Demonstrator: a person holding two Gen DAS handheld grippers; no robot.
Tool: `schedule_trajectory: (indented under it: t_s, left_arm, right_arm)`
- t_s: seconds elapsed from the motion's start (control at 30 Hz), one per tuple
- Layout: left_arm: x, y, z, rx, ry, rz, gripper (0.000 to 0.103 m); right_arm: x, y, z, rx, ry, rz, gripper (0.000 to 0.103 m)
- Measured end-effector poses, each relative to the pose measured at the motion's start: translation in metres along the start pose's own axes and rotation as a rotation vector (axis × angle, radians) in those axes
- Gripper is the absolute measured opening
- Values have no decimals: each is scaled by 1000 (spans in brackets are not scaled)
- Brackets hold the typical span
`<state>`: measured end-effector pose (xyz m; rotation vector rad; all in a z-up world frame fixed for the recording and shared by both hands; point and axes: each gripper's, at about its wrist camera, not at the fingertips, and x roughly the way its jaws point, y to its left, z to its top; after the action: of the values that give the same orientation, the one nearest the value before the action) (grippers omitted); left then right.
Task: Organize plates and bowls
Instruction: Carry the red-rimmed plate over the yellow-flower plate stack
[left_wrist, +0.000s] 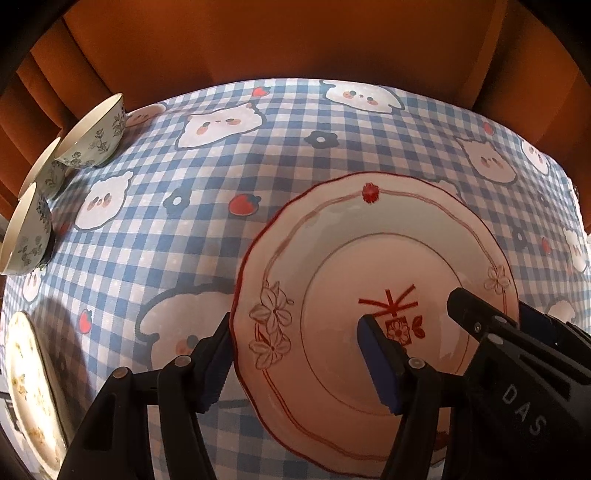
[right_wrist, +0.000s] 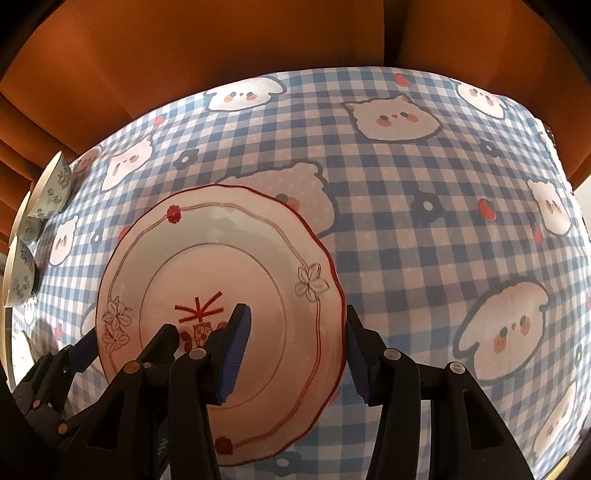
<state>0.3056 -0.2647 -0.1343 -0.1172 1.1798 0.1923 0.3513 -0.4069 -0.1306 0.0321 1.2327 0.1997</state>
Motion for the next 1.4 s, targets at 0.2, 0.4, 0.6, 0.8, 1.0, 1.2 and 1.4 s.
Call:
schedule_trajectory:
  t_s: [0.2,0.4,0.6,0.8,1.0,1.2,1.4]
  left_arm:
    - [3,-1,6,14,-7,9,67]
    - [5,1,8,5,15,10,66]
    - [-4,2,-1,7,39,2,65]
    - [-20,11,-8,5,28,-7,65]
    - [-41,29,-16,1,10,-27,65]
    - [-60,54,-24,-4,-11,-31,65]
    - [-78,83,-34,4,-31,-36,65]
  right_arm:
    - [12,5,11,-20,2,-32,53]
    - [13,3,11,-7,20,-31,53]
    - [2,9,2,-19,23,-57,53]
    - [-15,19,-4,-32,13,-64,53]
    - [-38,33,-12,-35,-12,-74,53]
    - [-59,60,-20,-49,-41,-68,53]
    - [-78,89,-34,-34,-66,-60,53]
